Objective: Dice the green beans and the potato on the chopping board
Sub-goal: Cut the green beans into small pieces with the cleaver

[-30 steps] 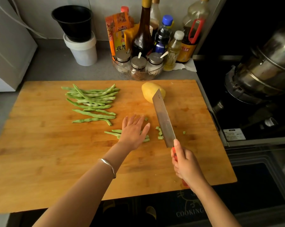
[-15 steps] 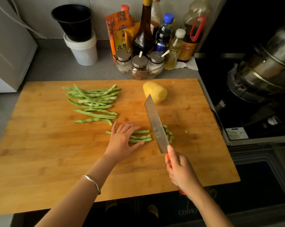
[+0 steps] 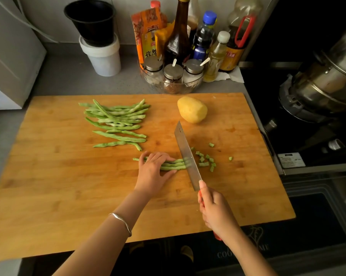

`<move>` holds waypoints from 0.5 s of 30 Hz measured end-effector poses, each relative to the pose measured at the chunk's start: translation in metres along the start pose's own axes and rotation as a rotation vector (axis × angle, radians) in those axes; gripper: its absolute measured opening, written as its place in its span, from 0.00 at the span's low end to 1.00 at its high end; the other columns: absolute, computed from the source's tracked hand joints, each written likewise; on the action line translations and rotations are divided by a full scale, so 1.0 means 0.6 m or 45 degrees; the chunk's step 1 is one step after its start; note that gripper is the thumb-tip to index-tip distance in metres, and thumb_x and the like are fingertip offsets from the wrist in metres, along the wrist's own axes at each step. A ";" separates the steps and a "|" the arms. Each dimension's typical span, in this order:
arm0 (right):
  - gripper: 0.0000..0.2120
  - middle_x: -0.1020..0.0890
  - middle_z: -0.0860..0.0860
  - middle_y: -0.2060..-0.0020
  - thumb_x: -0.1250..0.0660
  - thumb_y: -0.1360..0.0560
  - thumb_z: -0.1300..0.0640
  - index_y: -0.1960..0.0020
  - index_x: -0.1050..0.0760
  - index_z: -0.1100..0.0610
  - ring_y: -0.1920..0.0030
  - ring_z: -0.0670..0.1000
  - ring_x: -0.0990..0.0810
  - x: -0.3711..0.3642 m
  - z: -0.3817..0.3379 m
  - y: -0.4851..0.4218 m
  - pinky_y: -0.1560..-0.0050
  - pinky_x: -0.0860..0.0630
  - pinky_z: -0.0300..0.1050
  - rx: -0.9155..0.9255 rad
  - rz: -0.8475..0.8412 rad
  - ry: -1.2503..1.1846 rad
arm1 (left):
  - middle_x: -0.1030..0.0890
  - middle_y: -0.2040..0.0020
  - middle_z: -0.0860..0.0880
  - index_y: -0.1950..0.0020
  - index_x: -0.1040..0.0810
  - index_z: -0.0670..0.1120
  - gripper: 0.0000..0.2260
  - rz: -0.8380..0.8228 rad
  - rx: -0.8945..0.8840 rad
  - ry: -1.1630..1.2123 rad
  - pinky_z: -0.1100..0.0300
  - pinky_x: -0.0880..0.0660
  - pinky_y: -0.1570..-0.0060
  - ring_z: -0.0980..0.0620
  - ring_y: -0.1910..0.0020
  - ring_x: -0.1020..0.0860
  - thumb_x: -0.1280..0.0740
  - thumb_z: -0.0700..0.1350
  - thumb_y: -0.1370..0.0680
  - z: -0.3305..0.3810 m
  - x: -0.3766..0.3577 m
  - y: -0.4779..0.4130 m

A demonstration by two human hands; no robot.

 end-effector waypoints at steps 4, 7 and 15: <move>0.26 0.35 0.47 0.79 0.50 0.20 0.37 0.67 0.35 0.55 0.78 0.46 0.37 -0.014 -0.011 -0.017 0.73 0.40 0.43 -0.027 0.035 0.083 | 0.20 0.48 0.57 0.48 0.20 0.53 0.12 -0.004 0.017 0.024 0.54 0.46 0.33 0.56 0.42 0.25 0.26 0.52 0.30 -0.002 -0.002 -0.002; 0.27 0.35 0.47 0.78 0.50 0.20 0.37 0.69 0.35 0.55 0.78 0.47 0.36 -0.023 -0.022 -0.033 0.73 0.40 0.44 -0.007 0.073 0.117 | 0.20 0.48 0.56 0.48 0.20 0.53 0.13 0.004 0.015 0.025 0.54 0.47 0.33 0.55 0.41 0.25 0.26 0.52 0.30 -0.003 -0.002 -0.001; 0.26 0.35 0.46 0.81 0.50 0.22 0.37 0.67 0.34 0.56 0.80 0.43 0.37 0.027 0.010 -0.024 0.73 0.40 0.40 0.004 0.150 0.083 | 0.20 0.47 0.56 0.47 0.22 0.53 0.13 0.042 0.077 0.087 0.49 0.44 0.35 0.53 0.37 0.28 0.26 0.51 0.29 0.006 -0.017 -0.005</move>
Point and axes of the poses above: each hand's wrist, its own y-axis away from the middle knuckle, its own x-axis out of the back of the hand, z = x × y, the point moved 2 cm from there along -y, towards the middle knuckle
